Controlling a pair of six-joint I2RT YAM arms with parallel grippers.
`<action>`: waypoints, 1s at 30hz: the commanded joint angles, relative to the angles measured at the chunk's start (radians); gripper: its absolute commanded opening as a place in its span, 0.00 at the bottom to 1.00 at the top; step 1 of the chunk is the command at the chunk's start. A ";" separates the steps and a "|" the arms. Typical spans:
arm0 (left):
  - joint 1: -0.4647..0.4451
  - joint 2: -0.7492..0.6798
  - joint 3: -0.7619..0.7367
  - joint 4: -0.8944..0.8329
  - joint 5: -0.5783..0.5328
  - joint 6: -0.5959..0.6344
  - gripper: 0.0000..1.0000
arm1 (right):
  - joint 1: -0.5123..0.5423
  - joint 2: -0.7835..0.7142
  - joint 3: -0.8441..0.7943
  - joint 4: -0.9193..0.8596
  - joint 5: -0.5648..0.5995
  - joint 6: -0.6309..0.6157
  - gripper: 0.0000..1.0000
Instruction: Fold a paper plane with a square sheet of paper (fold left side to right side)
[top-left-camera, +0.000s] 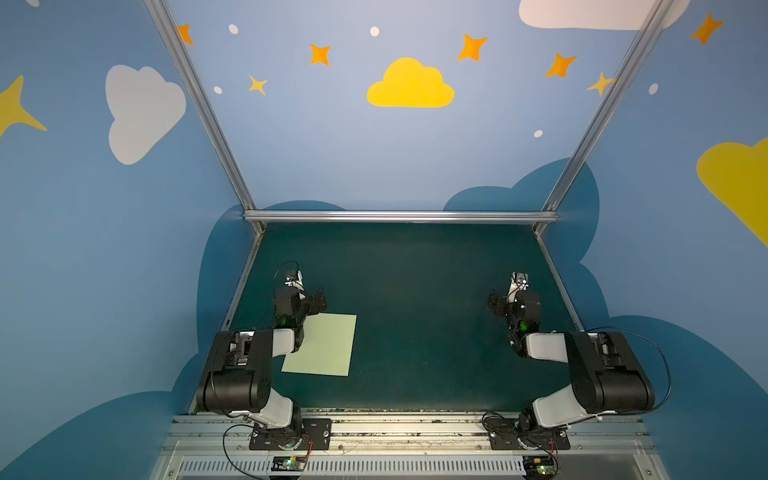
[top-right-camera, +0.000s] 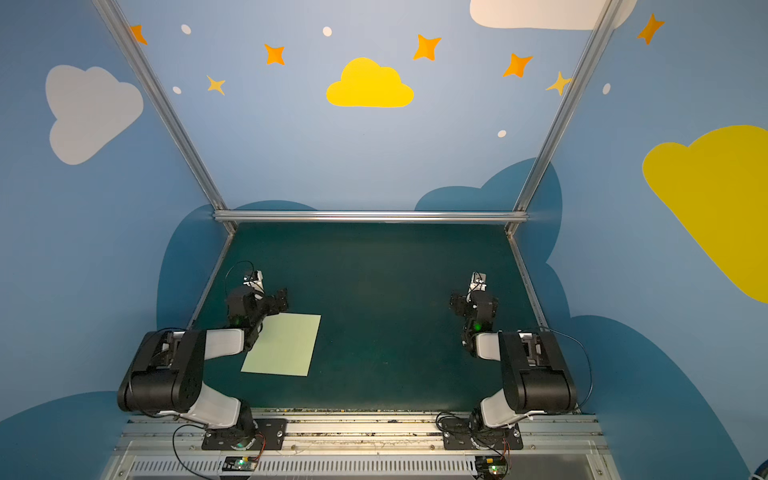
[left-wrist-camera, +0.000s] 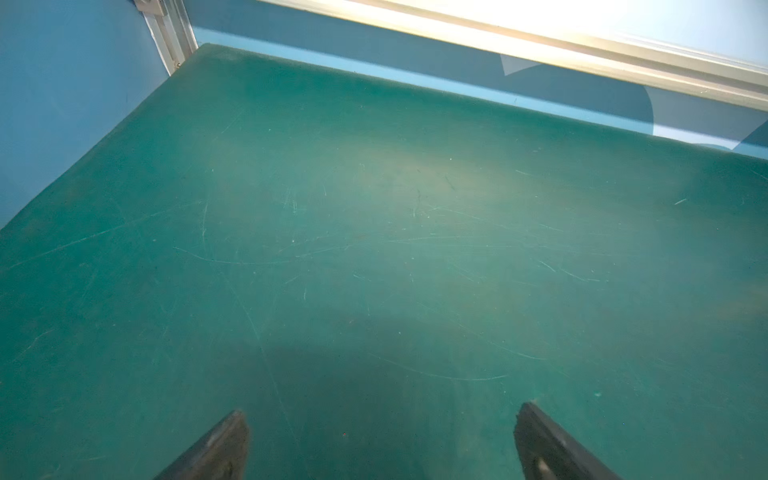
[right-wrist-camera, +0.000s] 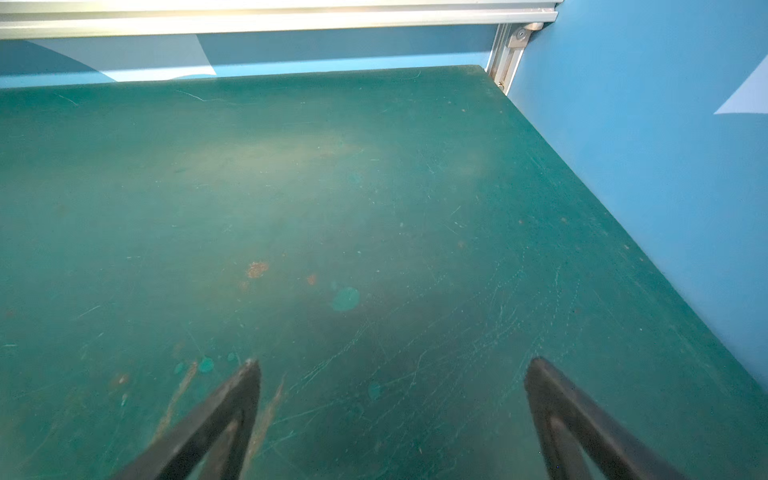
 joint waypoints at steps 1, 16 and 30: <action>-0.002 -0.015 -0.001 0.009 0.007 0.004 1.00 | 0.001 -0.017 0.003 0.004 0.005 0.003 0.98; -0.001 -0.015 0.003 0.006 0.006 0.003 1.00 | 0.001 -0.018 0.003 0.005 0.005 0.005 0.98; -0.003 -0.009 0.011 -0.008 0.002 0.002 1.00 | -0.015 -0.019 0.001 0.004 -0.016 0.014 0.98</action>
